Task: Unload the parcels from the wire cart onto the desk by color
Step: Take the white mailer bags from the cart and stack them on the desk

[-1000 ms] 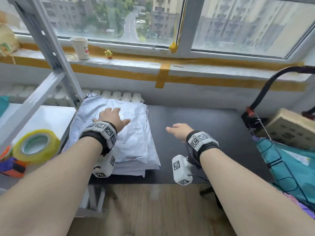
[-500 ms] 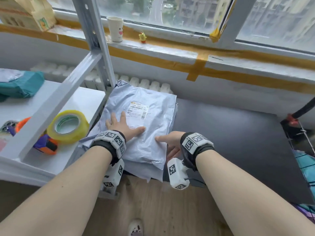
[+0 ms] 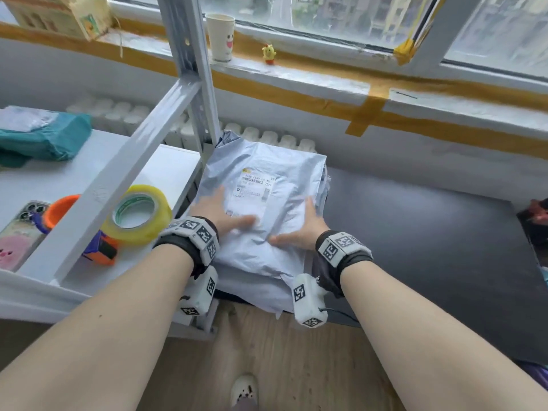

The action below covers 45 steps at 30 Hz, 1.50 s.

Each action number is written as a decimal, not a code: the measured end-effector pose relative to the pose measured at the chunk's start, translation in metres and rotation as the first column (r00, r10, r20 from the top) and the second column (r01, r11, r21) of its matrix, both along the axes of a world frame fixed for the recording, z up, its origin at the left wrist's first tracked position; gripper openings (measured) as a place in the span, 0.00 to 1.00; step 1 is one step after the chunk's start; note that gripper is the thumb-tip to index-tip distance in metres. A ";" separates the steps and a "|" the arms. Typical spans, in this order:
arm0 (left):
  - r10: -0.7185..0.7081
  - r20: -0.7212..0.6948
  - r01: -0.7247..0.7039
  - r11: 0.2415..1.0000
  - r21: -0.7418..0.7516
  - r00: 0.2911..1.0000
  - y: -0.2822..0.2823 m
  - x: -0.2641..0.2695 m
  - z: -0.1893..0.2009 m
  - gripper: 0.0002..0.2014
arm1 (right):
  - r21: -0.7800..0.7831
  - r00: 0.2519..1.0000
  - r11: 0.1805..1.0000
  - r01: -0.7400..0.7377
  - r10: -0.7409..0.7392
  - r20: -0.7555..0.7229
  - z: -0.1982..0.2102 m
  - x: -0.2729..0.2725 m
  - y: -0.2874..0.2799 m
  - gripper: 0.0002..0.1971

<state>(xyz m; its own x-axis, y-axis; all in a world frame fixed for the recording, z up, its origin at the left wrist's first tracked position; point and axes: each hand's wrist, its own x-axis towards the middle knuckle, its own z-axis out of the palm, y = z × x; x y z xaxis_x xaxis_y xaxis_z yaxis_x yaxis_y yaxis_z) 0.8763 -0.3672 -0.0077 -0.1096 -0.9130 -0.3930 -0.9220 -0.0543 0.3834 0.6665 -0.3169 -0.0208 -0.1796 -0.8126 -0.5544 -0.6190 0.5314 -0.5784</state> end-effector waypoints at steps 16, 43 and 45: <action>0.086 0.023 -0.089 0.987 0.133 0.996 -0.011 -0.003 0.002 0.55 | -0.093 0.943 0.974 0.207 -0.174 0.283 0.003 -0.023 -0.059 0.57; -0.294 0.098 0.290 0.956 0.049 0.951 0.017 -0.021 0.011 0.60 | 0.059 0.909 0.957 -0.284 0.288 -0.301 0.026 -0.018 -0.005 0.66; -0.290 0.135 0.286 0.957 0.049 0.947 0.020 -0.018 0.006 0.62 | 0.035 0.905 0.959 -0.280 0.275 -0.325 0.018 -0.012 0.001 0.66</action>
<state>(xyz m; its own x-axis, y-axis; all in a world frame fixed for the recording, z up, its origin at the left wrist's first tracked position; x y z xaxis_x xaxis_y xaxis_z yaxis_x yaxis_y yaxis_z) 0.8586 -0.3467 -0.0021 -0.3089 -0.8387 -0.4485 -0.9440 0.2128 0.2521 0.6541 -0.3160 -0.0033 -0.1133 -0.8620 -0.4941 -0.8943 0.3052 -0.3272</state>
